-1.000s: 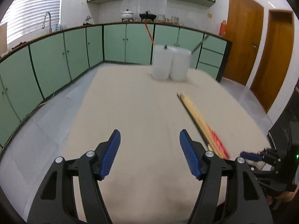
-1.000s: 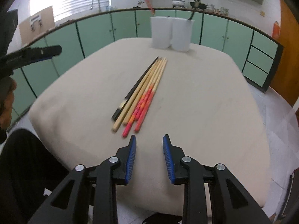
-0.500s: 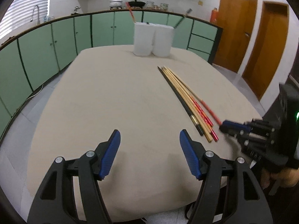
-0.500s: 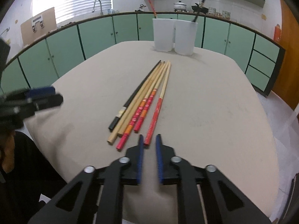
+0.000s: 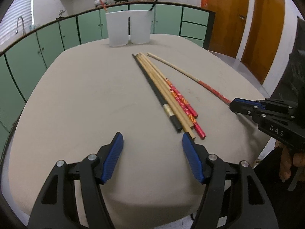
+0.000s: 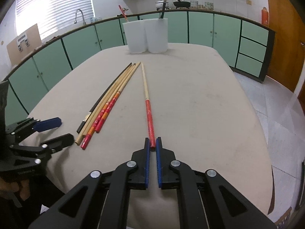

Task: Organize utensils
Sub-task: 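Grasp a red-patterned chopstick with the right tool while the left tool grasps a black chopstick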

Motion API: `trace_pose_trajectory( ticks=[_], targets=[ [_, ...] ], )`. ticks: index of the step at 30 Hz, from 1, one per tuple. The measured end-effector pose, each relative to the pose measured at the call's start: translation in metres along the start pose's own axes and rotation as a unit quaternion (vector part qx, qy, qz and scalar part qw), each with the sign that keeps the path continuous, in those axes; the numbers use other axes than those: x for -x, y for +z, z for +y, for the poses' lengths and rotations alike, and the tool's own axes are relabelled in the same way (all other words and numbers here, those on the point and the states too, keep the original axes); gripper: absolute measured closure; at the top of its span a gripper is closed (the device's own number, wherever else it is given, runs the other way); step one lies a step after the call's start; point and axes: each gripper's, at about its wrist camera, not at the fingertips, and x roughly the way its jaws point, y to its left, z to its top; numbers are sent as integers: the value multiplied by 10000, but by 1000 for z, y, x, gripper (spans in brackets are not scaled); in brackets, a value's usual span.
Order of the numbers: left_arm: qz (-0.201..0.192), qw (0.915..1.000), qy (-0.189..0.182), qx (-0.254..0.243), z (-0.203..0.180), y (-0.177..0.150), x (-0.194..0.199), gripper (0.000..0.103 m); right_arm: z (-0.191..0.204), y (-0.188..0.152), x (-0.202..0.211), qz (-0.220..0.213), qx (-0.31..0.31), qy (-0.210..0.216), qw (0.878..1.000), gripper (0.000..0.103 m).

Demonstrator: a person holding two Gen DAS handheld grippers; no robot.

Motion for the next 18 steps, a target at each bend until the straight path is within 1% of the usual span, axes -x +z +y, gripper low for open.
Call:
trace_pose_trajectory(
  ticks=[4,9,10,11,12,13,14,15,16,17,18],
  targets=[
    [-14,10000,-31,3,-6,6,-4,40,-2,0,0,4,-40,46,10000,97],
    [-73,9999,62,128,-9,12,-9,41,-4,0,0,-2,-65,64,10000,97],
    [-90,9998,84,155,-9,12,-9,43,-4,0,0,-2,-65,63,10000,97],
    [-123,9996,128,200,-8,12,-9,48,-4,0,0,-2,-59,60,10000,97],
    [-149,9995,149,254,-6,12,-9,51,-4,0,0,-5,-54,54,10000,97],
    [-177,9992,145,313,-3,12,-8,58,-4,0,0,-6,-57,53,10000,97],
    [-205,9990,125,365,0,11,-7,67,-4,0,0,-5,-53,53,10000,97],
    [-225,9990,104,378,1,11,-6,71,-3,0,0,-12,-32,40,10000,97],
    [-253,9989,72,394,2,10,-5,81,-2,0,0,-19,-10,33,10000,97],
    [-274,9988,58,408,4,10,-4,89,0,0,0,-21,17,31,10000,97],
    [-303,9986,70,422,4,9,-3,93,2,0,0,-35,72,1,10000,97]
  ],
)
